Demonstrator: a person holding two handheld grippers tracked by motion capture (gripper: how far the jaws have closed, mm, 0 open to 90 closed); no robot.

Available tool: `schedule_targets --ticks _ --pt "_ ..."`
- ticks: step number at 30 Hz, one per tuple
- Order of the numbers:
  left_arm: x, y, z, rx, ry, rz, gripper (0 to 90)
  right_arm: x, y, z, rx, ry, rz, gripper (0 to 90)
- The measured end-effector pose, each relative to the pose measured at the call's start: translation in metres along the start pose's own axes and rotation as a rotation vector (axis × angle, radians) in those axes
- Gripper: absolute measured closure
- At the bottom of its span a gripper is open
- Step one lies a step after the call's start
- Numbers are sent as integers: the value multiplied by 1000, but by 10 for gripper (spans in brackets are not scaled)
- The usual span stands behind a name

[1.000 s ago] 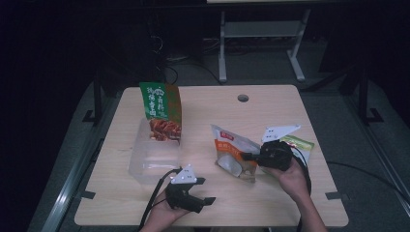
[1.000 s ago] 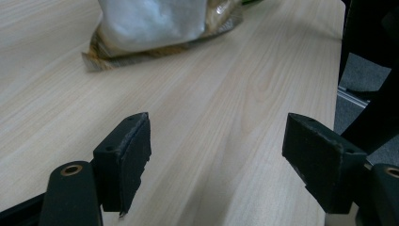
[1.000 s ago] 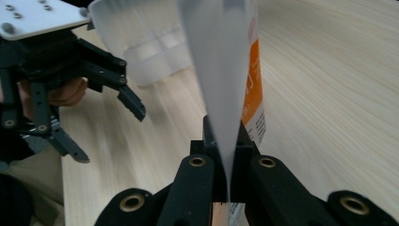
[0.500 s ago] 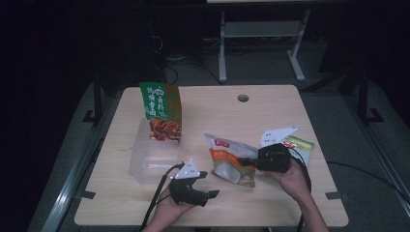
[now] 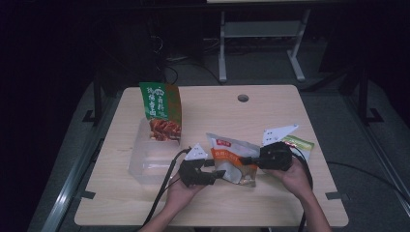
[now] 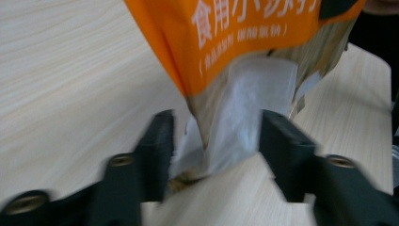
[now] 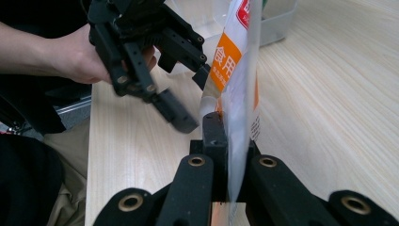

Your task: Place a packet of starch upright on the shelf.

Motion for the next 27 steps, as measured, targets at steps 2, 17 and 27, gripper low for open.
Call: schedule_targets --ticks 2,17,27 --pt "1 -1 -1 -3 6 6 623 -1 0 1 -1 1 0 893" --pt "3 3 -1 2 -4 10 889 -6 3 10 -84 -86 6 783" --pt "-2 12 -1 12 -17 5 874 -2 -6 10 -55 -111 7 837"
Point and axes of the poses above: each handheld gripper's, and its own axes: y roughly backward along the jaws, x roughly out of its top, z roughly to its right, the point moved 2 cm from there along -y, roughly forward along the jaws, and after that the axes turned 14 degrees about x, right-handed, at the moved point
